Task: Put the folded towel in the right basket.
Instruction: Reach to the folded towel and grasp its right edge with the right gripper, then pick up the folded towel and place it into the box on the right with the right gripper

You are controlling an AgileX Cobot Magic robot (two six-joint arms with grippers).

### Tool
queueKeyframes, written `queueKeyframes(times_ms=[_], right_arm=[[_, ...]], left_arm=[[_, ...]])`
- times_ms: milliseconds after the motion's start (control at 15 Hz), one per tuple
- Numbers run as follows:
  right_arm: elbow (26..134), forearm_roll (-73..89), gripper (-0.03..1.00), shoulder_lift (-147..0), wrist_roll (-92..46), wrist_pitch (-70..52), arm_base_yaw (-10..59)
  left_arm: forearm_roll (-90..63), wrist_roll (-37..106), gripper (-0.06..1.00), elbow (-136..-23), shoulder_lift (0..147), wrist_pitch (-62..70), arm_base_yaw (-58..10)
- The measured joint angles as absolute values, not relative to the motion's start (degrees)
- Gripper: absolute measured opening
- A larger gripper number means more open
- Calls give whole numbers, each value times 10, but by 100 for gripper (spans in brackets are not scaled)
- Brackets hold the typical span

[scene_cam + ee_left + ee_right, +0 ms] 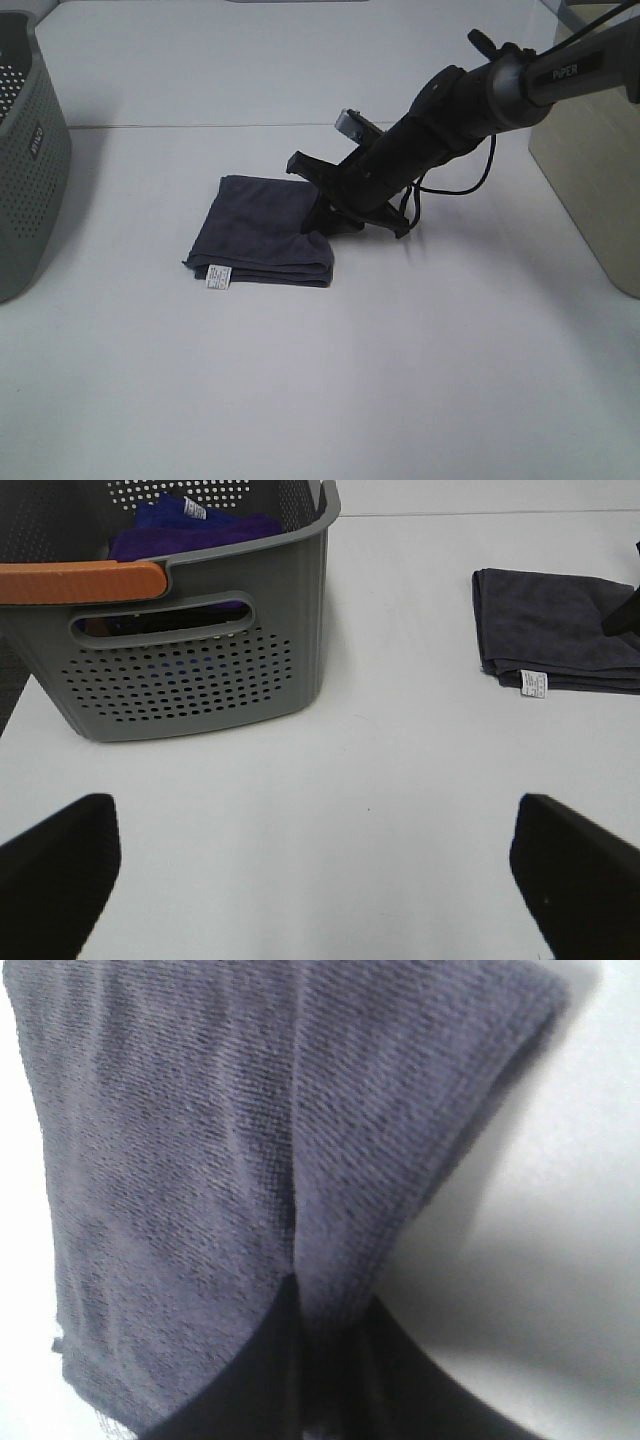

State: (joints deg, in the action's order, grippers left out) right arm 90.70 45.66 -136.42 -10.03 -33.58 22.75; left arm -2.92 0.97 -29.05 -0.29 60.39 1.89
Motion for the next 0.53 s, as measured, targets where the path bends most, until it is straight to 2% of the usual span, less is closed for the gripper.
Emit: queueKeyframes(times_ms=[67,533], right_arm=[[906,458,5,-1365,-100,-335,227],[897,414,4,-1304,-115,-372,214]], left_arm=[[-29,10,99,-290,-3,604,19],[-29,10,99,-290,-3,604,19]])
